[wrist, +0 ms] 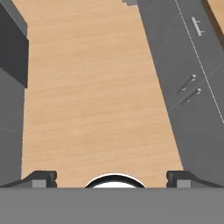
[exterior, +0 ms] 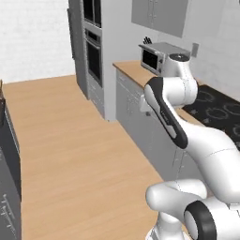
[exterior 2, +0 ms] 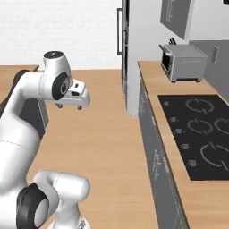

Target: Navigate to the oven.

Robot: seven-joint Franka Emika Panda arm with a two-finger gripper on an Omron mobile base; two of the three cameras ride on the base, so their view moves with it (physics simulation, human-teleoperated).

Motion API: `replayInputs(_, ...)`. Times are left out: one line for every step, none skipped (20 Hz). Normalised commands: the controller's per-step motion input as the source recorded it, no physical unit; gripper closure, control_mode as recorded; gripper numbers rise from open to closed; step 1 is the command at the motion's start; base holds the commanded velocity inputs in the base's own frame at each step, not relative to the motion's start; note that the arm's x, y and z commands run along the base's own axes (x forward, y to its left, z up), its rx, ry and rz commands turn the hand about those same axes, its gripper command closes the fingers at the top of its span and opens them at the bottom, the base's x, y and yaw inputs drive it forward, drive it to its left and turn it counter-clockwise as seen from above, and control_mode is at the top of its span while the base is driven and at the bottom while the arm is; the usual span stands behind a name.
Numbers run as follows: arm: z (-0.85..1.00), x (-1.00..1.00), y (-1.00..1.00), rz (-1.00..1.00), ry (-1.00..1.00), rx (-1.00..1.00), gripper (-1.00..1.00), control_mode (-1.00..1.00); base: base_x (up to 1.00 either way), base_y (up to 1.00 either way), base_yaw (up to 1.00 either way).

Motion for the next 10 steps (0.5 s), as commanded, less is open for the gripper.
replayInputs(0.00, 0.00, 0.00, 0.00, 0.00, 0.00, -1.00, 1.00, 0.66, 0.56, -0.32)
replayInputs(0.00, 0.00, 0.00, 0.00, 0.00, 0.00, -1.00, 1.00, 0.99, 0.66, -0.31)
replayInputs(0.00, 0.00, 0.00, 0.00, 0.00, 0.00, -1.00, 1.00, 1.00, 0.85, -0.29)
replayInputs(0.00, 0.00, 0.00, 0.00, 0.00, 0.00, -1.00, 1.00, 1.00, 1.00, -0.28)
replayInputs(0.00, 0.00, 0.00, 0.00, 0.00, 0.00, -1.00, 1.00, 1.00, 1.00, -0.27)
replayInputs(0.00, 0.00, 0.00, 0.00, 0.00, 0.00, -1.00, 1.00, 1.00, 1.00, -0.23)
replayInputs(0.00, 0.00, 0.00, 0.00, 0.00, 0.00, -1.00, 1.00, 1.00, 1.00, -0.21)
replayInputs(0.00, 0.00, 0.00, 0.00, 0.00, 0.00, -1.00, 1.00, 1.00, 1.00, -0.19)
replayInputs(0.00, 0.00, 0.00, 0.00, 0.00, 0.00, -1.00, 1.00, 1.00, 1.00, -0.19)
replayInputs(0.00, 0.00, 0.00, 0.00, 0.00, 0.00, -1.00, 1.00, 1.00, 1.00, -0.16)
